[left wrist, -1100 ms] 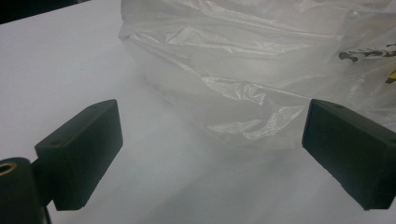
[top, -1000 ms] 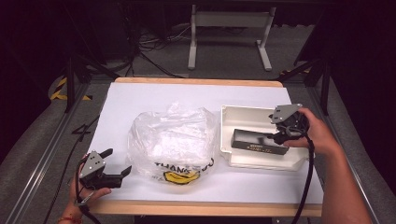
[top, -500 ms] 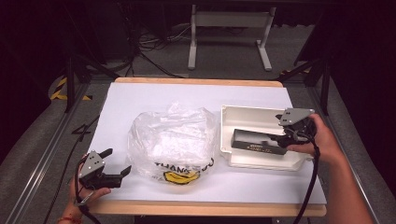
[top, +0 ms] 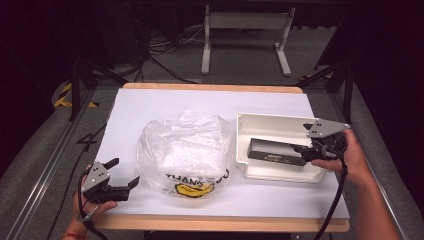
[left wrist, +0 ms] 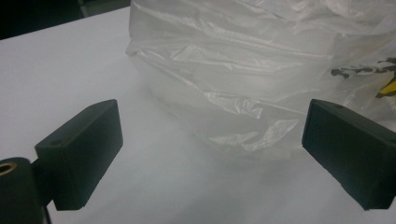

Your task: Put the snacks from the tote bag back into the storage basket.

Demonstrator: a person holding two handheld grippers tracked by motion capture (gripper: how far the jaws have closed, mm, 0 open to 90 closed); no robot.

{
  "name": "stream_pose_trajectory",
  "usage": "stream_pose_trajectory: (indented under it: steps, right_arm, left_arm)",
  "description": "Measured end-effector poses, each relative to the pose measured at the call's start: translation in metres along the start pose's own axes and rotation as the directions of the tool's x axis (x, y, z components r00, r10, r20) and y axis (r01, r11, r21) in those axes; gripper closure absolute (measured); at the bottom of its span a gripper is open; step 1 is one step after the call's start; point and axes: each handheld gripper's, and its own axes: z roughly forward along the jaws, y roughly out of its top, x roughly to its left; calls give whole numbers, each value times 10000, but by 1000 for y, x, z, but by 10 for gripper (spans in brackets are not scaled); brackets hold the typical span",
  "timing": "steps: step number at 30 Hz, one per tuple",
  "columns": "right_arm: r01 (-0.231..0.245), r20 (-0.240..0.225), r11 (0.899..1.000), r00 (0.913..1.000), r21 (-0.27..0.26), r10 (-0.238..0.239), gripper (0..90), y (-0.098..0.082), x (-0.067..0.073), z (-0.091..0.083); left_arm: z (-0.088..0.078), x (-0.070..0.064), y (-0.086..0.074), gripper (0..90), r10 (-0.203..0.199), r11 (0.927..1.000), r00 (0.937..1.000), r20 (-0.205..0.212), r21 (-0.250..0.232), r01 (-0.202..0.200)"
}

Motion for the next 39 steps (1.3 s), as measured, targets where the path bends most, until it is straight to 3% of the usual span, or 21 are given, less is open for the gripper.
stream_pose_trajectory:
  steps: [11, 18, 23, 32, 39]
  right_arm:
    - [-643, 446, 9974, 9968, -335, 657, 226, -11, 5, -13]
    - [-1080, 826, 9925, 9902, -567, 1125, 197, -22, 8, -19]
    - [-1329, 837, 9885, 9868, -716, 1387, 184, -31, 10, -25]
    - [-1882, 1408, 9775, 9696, -951, 2004, 139, -44, 14, -36]
    - [-2391, 1489, 9631, 9551, -1237, 2562, 118, -58, 16, -43]
  left_arm:
    - [-5, 0, 1, 60, 14, 9998, 9999, -127, -217, -17]
    - [-7, 0, 2, 59, 40, 9996, 9999, -165, -291, -45]
    - [-7, -1, 2, 59, 46, 9995, 9998, -198, -309, -52]
    - [-9, 0, 2, 59, -45, 9993, 9996, -279, -384, 34]
    - [-10, 1, 1, 59, -71, 9991, 9995, -312, -411, 58]
